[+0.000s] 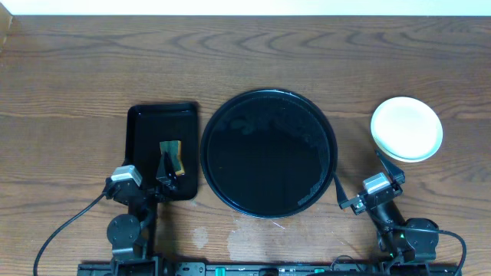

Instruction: Clean dirty plates on tray and stack at the side

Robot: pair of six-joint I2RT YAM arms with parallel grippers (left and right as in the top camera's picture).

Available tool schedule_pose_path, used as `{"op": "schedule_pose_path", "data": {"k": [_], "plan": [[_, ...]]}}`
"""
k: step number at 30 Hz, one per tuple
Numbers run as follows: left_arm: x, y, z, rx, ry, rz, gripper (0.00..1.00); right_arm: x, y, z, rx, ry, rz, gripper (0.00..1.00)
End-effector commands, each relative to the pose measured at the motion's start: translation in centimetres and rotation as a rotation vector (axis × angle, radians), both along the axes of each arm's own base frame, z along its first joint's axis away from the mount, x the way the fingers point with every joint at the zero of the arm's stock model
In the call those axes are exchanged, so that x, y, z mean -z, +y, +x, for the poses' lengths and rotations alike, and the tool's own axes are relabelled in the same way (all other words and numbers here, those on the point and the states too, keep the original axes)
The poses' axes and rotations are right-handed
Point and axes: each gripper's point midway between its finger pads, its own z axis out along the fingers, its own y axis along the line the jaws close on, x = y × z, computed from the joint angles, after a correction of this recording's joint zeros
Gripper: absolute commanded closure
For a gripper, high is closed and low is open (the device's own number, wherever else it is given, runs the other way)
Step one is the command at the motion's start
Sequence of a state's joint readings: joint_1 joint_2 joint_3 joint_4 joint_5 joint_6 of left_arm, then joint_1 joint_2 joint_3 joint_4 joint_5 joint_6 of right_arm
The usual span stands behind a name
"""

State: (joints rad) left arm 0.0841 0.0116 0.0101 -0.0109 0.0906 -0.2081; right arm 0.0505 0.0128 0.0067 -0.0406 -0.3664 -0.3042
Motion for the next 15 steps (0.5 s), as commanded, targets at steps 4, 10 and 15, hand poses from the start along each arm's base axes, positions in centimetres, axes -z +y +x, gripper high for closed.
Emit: {"op": "schedule_pose_path", "data": {"k": [4,10,15], "plan": [[1.74,0.07,-0.13,-0.001,0.067,0.007,0.08,0.13,-0.22,0.06,0.009,0.0,-0.01,0.01],[1.82,0.07,-0.13,-0.001,0.071,0.006,0.07,0.13,-0.22,0.06,0.009,0.0,-0.01,0.01],[1.81,0.07,-0.12,-0.001,0.07,0.006,0.08,0.13,-0.22,0.06,0.009,0.0,-0.01,0.01]]}}
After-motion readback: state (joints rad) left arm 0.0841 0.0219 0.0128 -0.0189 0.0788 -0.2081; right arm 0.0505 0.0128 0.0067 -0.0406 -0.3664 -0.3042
